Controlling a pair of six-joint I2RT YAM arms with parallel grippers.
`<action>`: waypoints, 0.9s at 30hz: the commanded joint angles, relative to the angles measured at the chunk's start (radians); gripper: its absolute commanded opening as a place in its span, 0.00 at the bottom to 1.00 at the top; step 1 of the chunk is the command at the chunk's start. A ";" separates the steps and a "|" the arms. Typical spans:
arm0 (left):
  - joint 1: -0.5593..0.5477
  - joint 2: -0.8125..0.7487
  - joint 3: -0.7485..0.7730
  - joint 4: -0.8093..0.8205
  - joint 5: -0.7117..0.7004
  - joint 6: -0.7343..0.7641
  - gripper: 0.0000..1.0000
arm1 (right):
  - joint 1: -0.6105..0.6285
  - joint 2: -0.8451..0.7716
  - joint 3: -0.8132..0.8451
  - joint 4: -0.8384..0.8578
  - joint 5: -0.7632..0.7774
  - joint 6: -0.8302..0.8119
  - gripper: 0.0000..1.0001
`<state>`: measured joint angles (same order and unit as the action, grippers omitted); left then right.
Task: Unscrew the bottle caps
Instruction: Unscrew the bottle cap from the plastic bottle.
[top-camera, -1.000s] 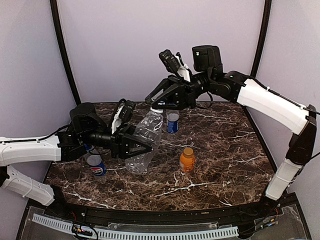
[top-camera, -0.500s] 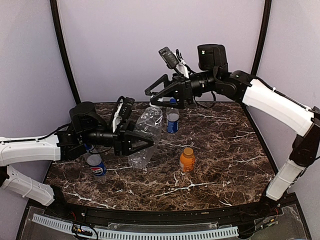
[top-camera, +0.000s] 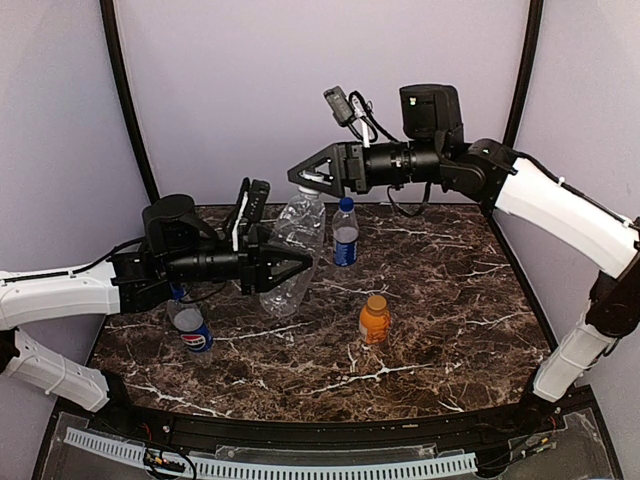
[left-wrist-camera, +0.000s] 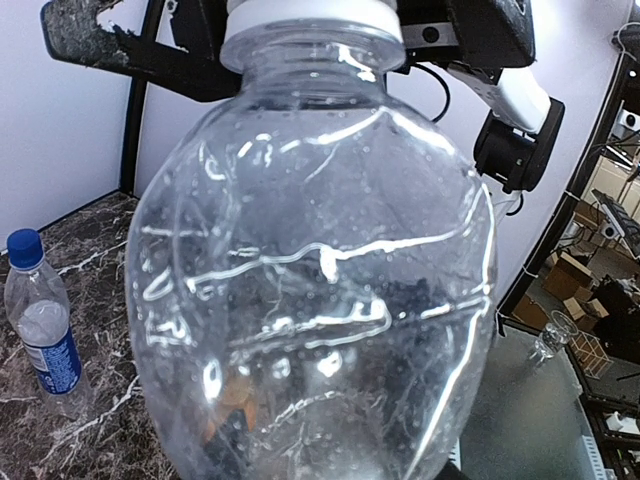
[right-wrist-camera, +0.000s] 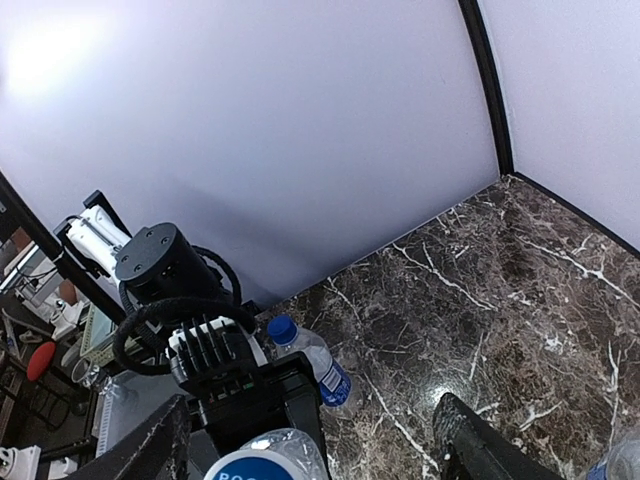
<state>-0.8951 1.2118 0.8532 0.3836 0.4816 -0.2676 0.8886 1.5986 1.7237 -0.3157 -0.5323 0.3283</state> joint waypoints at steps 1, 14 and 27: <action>-0.005 0.005 0.037 -0.021 -0.046 0.015 0.31 | 0.017 -0.009 0.009 0.023 0.094 0.044 0.77; -0.005 0.014 0.044 -0.040 -0.071 0.019 0.31 | 0.019 0.012 0.017 0.023 0.045 0.040 0.48; -0.005 0.005 0.037 -0.042 -0.079 0.017 0.30 | 0.020 0.013 0.009 0.029 0.030 0.041 0.24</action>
<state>-0.8951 1.2293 0.8639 0.3420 0.4068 -0.2642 0.8989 1.6070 1.7237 -0.3161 -0.4808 0.3759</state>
